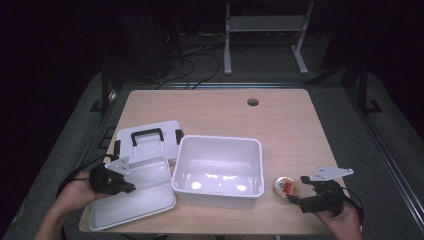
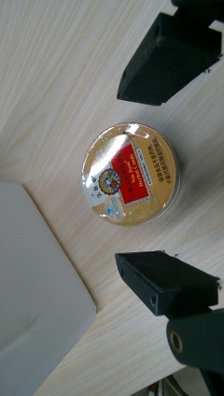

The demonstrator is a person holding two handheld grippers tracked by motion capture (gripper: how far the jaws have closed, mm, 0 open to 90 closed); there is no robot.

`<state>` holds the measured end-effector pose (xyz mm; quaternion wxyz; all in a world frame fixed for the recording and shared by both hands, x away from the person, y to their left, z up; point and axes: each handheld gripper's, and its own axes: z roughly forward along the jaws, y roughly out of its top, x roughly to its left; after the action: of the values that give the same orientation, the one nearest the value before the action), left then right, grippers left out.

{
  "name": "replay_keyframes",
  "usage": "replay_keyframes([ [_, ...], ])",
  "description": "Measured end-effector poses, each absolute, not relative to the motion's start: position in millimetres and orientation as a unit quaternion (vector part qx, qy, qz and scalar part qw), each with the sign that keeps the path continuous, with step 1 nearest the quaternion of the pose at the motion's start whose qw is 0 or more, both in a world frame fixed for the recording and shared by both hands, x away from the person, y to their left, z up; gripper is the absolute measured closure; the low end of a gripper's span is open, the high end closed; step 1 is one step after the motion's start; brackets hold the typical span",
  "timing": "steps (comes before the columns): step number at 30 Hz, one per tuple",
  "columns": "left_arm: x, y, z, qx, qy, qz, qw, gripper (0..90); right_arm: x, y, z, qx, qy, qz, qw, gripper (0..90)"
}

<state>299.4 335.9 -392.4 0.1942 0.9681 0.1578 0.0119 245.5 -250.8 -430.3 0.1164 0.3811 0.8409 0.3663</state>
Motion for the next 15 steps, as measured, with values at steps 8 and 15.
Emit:
replay_keyframes([
  [8, 304.8, 326.0, -405.2, 0.969, 0.152, 0.011, 0.194, 89.5, 245.9, -250.4, -430.6, 0.380, 0.842, 0.365, 0.116, 17.4],
  [15, 309.5, 322.3, -415.7, 0.970, 0.153, 0.005, 0.189, 89.3, 245.7, -250.3, -430.7, 0.380, 0.842, 0.365, 0.115, 17.4],
])
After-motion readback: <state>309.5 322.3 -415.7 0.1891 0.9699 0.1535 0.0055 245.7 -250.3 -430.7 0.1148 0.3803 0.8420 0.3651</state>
